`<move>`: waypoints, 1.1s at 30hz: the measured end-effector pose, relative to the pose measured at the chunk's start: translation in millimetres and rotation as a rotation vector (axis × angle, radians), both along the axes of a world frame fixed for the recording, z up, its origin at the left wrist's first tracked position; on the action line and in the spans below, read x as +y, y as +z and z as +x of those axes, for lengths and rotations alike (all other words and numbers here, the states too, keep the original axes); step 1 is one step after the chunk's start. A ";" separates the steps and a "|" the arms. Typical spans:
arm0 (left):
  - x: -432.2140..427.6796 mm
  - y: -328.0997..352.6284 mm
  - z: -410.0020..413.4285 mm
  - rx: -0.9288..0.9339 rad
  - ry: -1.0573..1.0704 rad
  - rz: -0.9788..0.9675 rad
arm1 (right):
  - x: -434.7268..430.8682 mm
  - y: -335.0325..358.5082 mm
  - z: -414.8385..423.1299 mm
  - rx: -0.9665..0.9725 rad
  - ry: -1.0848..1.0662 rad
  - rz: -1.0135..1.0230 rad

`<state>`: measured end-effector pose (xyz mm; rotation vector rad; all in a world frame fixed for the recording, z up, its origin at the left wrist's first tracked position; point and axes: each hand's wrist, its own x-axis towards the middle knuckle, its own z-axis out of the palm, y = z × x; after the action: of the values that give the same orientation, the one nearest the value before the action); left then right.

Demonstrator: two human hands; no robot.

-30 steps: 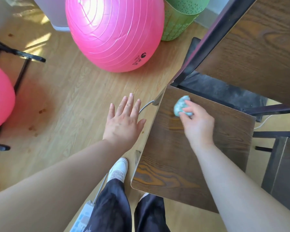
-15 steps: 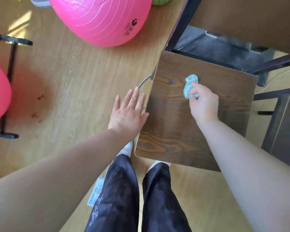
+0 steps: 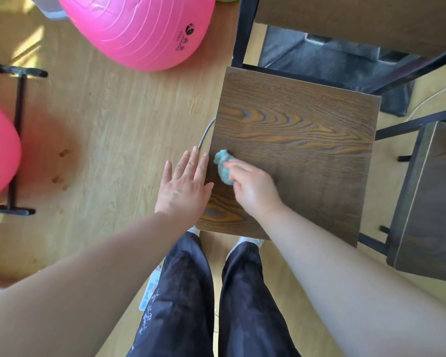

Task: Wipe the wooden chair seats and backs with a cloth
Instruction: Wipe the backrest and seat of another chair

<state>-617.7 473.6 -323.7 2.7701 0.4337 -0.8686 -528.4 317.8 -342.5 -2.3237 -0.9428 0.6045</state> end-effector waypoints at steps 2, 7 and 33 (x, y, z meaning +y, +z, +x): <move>-6.1 2.3 -1.5 0.004 -0.013 0.011 | -4.8 -0.3 -2.2 0.033 0.024 0.007; -25.6 8.0 3.1 0.010 -0.011 0.041 | -30.7 14.5 23.8 0.005 -0.159 0.051; -44.8 5.2 69.1 -0.111 0.134 0.020 | 0.0 13.2 139.3 -0.028 -0.292 -0.195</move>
<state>-548.6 428.8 -318.5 2.7526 0.6035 -0.6795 -389.0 317.8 -329.3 -2.5853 -0.5592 0.5630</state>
